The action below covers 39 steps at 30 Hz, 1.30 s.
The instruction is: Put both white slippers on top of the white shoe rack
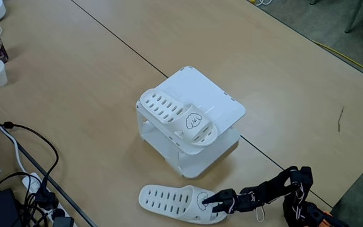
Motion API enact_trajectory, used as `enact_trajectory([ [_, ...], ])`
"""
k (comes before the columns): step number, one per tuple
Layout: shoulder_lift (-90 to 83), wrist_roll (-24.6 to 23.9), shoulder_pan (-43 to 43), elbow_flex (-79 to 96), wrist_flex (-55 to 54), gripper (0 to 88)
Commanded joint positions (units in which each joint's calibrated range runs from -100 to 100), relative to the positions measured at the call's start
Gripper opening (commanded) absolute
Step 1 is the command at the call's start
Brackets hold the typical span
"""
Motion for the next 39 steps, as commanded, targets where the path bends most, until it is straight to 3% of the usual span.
enact_trajectory([
  [1,-0.4,0.4,1.5,-3.4,-1.1,19.6],
  [11,0.6,0.4,1.1,-3.5,-1.0,18.0],
  [15,0.6,0.4,1.1,-3.5,-1.0,0.8],
  [39,-18.6,0.4,-4.5,-7.7,1.7,0.9],
])
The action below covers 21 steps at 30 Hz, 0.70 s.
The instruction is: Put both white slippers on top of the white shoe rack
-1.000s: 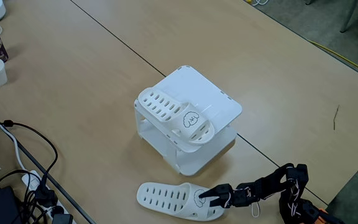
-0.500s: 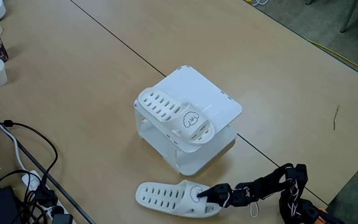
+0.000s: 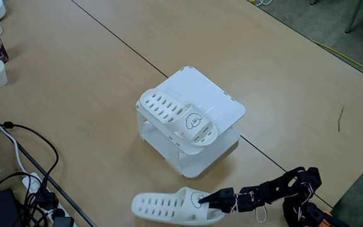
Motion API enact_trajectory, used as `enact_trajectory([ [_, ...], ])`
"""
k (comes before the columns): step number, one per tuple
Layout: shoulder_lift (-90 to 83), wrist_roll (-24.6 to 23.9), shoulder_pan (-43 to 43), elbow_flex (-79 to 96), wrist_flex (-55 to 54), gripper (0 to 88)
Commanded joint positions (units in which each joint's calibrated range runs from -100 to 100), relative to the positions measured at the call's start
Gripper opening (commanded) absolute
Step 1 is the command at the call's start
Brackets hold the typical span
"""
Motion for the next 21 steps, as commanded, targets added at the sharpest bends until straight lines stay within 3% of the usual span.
enact_trajectory([
  [1,-9.7,0.4,0.1,-3.7,2.0,0.9],
  [11,-20.0,0.4,0.5,-13.4,18.1,0.9],
  [21,-21.6,0.4,0.6,-35.1,39.7,0.8],
])
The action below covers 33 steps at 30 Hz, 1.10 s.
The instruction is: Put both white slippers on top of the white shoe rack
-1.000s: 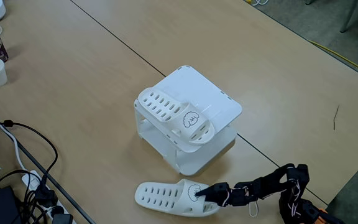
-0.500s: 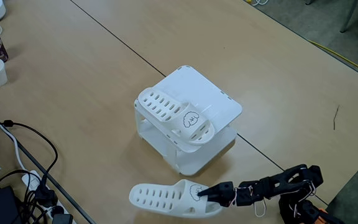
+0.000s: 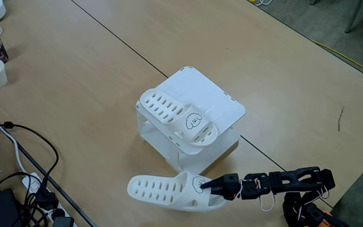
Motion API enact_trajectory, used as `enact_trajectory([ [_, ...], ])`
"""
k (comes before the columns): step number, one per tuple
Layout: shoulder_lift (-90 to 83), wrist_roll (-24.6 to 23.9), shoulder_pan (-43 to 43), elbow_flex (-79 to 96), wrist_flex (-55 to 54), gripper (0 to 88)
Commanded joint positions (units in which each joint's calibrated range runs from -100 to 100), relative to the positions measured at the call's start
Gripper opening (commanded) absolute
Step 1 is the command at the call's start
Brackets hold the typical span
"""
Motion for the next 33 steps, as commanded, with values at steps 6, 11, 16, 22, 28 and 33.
enact_trajectory([
  [6,-4.6,0.4,4.1,-24.1,15.3,0.8],
  [11,-4.6,0.4,9.9,-31.4,20.2,0.8],
  [16,-4.6,0.4,15.8,-38.1,23.7,0.8],
  [22,-4.6,0.4,21.7,-43.9,27.3,0.8],
  [28,-4.6,0.4,29.1,-45.7,28.5,0.8],
  [33,-3.4,0.4,34.5,-45.0,28.5,0.8],
])
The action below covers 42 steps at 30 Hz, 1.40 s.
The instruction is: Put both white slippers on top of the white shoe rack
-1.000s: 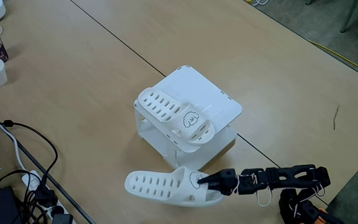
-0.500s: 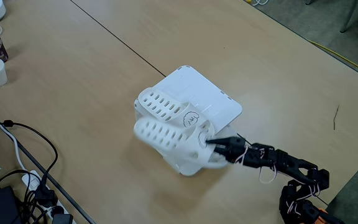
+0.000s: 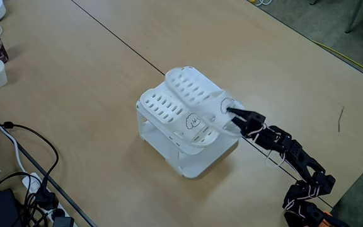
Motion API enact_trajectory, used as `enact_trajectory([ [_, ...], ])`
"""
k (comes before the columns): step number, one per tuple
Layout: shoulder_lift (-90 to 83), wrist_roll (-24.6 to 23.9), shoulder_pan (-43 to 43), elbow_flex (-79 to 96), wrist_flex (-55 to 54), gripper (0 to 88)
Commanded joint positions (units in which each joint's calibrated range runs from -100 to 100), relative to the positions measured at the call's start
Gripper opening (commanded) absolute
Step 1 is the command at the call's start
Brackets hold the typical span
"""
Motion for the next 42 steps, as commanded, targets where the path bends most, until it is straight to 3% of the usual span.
enact_trajectory([
  [1,-2.3,0.4,4.4,-5.5,-0.2,0.8],
  [10,8.0,0.4,11.7,-11.9,-0.2,0.8],
  [23,19.7,0.4,15.2,-16.1,-0.6,0.8],
  [42,26.1,0.4,11.2,-15.3,-0.9,1.0],
])
